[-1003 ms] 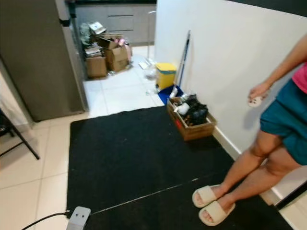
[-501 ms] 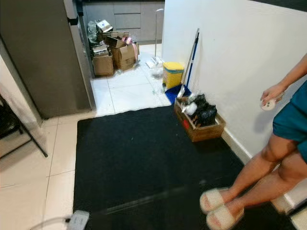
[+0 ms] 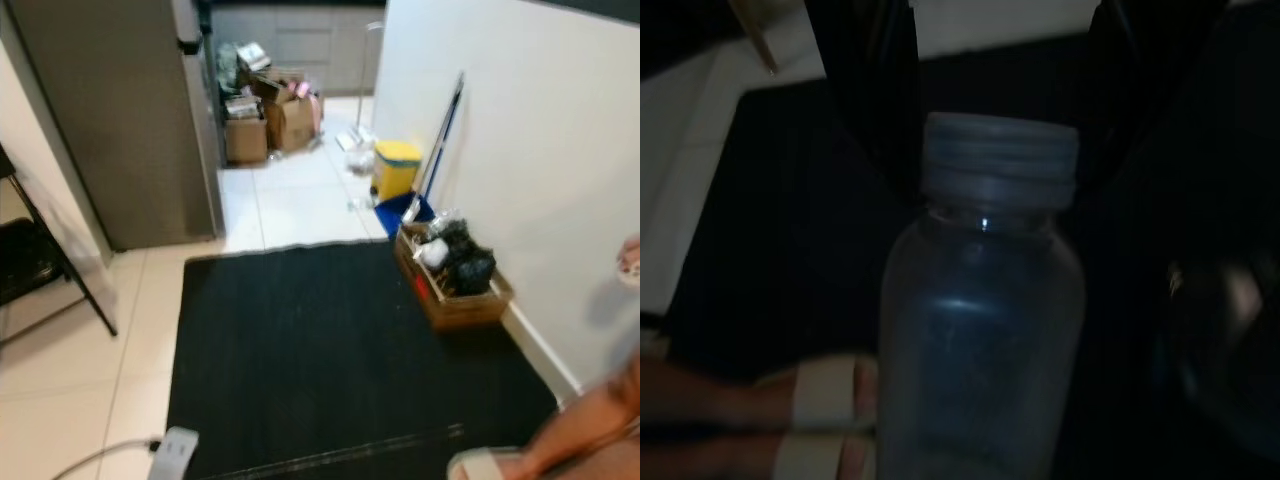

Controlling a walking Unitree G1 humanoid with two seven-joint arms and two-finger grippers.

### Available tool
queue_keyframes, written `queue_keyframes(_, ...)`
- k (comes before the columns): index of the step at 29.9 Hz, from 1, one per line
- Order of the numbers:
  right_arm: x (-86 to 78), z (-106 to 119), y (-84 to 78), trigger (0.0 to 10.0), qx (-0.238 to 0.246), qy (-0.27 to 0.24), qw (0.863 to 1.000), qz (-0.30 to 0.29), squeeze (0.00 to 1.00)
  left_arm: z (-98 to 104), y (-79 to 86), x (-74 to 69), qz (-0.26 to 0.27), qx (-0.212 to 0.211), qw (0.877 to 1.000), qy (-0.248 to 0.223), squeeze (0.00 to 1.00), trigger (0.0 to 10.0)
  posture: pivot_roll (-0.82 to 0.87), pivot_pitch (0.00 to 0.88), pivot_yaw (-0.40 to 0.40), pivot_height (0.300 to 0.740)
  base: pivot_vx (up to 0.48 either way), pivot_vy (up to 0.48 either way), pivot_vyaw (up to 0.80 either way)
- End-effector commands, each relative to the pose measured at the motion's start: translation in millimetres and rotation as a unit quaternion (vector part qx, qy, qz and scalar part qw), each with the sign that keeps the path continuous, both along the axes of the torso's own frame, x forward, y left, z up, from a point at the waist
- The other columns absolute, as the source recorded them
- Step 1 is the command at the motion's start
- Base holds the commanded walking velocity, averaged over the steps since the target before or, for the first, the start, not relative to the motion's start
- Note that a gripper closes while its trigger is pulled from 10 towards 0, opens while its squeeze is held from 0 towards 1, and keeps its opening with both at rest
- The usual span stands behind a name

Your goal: Restocking fridge

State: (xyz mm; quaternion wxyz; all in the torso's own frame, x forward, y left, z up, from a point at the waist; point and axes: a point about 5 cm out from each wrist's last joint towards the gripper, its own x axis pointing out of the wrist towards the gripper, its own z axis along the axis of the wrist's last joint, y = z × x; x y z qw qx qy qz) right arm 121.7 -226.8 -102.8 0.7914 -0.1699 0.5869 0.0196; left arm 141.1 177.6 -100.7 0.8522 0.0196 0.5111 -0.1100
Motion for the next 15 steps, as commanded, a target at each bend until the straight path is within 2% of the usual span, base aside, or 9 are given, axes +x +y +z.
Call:
queue_keyframes(1,-12.6,-2.6,-4.8,10.0,-0.004,0.018,1.0,-0.007,0.0,2.8,-2.8,8.5,-0.012,-0.001,1.0,-0.008,0.0,10.0,0.02,0.0,-0.025,0.74,0.401,0.0,-0.8)
queue_keyframes(6,-13.0,-2.8,-4.4,10.0,-0.003,0.017,1.0,-0.013,0.0,2.6,-2.7,8.0,-0.014,0.0,1.0,-0.007,0.0,10.0,0.02,0.0,-0.024,0.74,0.401,0.0,-0.8)
queue_keyframes(15,-11.6,-2.5,-3.8,10.0,-0.002,0.012,1.0,-0.013,0.0,2.5,-2.8,7.7,-0.015,0.0,1.0,-0.007,0.0,10.0,0.02,0.0,-0.024,0.74,0.401,0.0,0.0)
